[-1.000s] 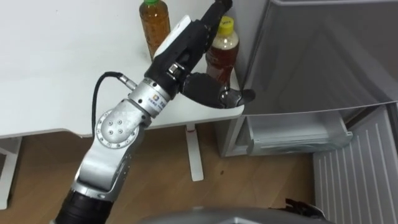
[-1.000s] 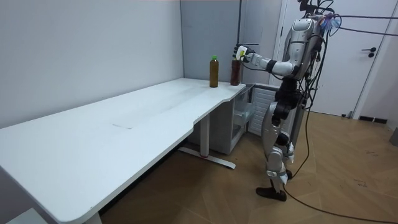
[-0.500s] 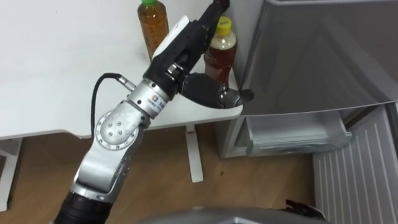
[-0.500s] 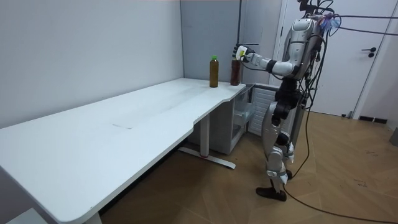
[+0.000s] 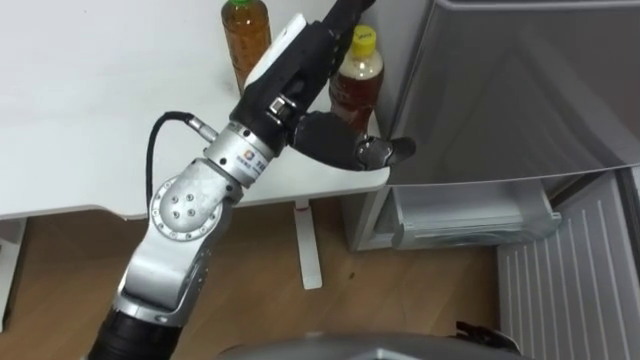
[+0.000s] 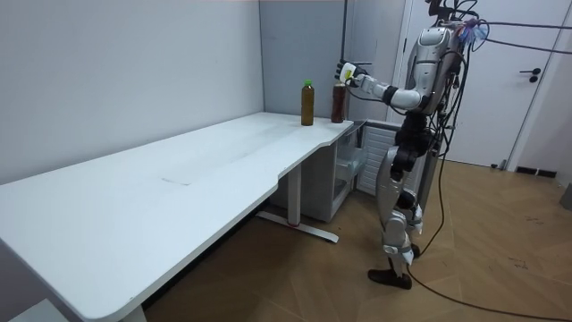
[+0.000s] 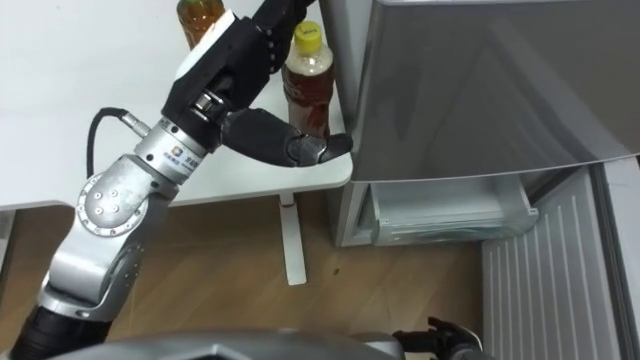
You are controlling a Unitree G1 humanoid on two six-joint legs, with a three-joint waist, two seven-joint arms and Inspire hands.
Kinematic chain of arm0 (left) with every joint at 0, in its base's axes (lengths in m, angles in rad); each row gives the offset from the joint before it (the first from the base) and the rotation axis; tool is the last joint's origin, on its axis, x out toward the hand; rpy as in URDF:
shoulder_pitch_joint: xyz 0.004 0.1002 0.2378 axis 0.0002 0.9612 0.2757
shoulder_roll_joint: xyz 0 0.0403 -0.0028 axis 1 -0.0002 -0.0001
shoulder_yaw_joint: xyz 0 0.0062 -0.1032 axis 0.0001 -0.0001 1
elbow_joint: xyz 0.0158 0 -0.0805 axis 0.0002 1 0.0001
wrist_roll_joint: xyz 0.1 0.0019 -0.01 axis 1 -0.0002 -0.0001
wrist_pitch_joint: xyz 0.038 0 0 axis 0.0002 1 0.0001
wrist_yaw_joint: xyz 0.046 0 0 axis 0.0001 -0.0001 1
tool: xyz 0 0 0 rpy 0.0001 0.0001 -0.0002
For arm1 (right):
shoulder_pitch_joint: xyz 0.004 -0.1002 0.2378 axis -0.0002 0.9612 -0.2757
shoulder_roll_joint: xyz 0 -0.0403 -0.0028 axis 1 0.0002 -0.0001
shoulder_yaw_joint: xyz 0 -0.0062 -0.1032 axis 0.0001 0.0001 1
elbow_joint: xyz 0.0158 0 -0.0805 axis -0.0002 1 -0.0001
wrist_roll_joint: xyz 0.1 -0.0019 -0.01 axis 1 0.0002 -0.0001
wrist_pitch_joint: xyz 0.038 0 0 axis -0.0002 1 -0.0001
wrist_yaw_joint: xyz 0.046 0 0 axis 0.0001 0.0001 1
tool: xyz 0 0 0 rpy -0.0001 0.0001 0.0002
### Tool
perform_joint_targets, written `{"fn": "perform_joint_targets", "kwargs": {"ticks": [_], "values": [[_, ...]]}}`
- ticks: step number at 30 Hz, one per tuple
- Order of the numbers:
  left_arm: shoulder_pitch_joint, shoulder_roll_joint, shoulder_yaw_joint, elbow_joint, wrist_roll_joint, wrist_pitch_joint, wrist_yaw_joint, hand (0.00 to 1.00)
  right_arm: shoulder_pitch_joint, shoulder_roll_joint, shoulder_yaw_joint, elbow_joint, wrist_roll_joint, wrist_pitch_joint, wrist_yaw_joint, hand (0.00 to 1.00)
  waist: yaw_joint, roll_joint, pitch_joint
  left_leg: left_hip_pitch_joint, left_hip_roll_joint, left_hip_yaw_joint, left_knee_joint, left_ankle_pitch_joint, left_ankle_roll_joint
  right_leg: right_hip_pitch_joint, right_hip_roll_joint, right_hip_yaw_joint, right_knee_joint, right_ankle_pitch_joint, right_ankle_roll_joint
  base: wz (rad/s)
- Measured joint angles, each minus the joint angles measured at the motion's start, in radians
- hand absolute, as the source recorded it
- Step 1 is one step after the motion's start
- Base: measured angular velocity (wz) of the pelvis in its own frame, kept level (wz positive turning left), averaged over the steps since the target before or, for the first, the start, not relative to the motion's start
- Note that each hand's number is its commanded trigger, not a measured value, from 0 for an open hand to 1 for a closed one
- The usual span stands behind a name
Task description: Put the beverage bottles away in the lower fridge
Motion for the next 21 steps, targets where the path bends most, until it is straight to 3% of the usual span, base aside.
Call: {"fn": "perform_joint_targets", "kwargs": {"ticks": [7,15,21], "values": [[0.000,0.000,0.001,0.000,-0.001,0.000,0.001,0.00,0.001,0.002,0.000,0.001,0.000,0.001,-0.013,0.00,0.000,0.000,0.0003,0.000,0.000,0.000,0.000,0.000,0.000,0.000,0.000,0.000,0.000,0.000,0.000,0.00],[0.001,0.003,0.001,0.011,-0.116,0.000,0.016,0.00,0.004,0.008,0.002,-0.002,0.000,0.001,-0.039,0.00,0.001,-0.002,0.0025,0.003,0.000,0.000,-0.006,0.000,0.000,-0.002,0.000,0.001,0.000,0.000,0.000,0.00],[0.005,0.008,0.003,0.088,-0.116,0.000,0.022,0.00,0.009,0.008,0.016,-0.006,-0.002,0.001,-0.042,0.00,0.006,-0.001,0.0041,0.003,-0.001,0.001,-0.009,0.000,0.000,-0.002,0.001,0.011,0.000,0.000,0.000,0.00]]}}
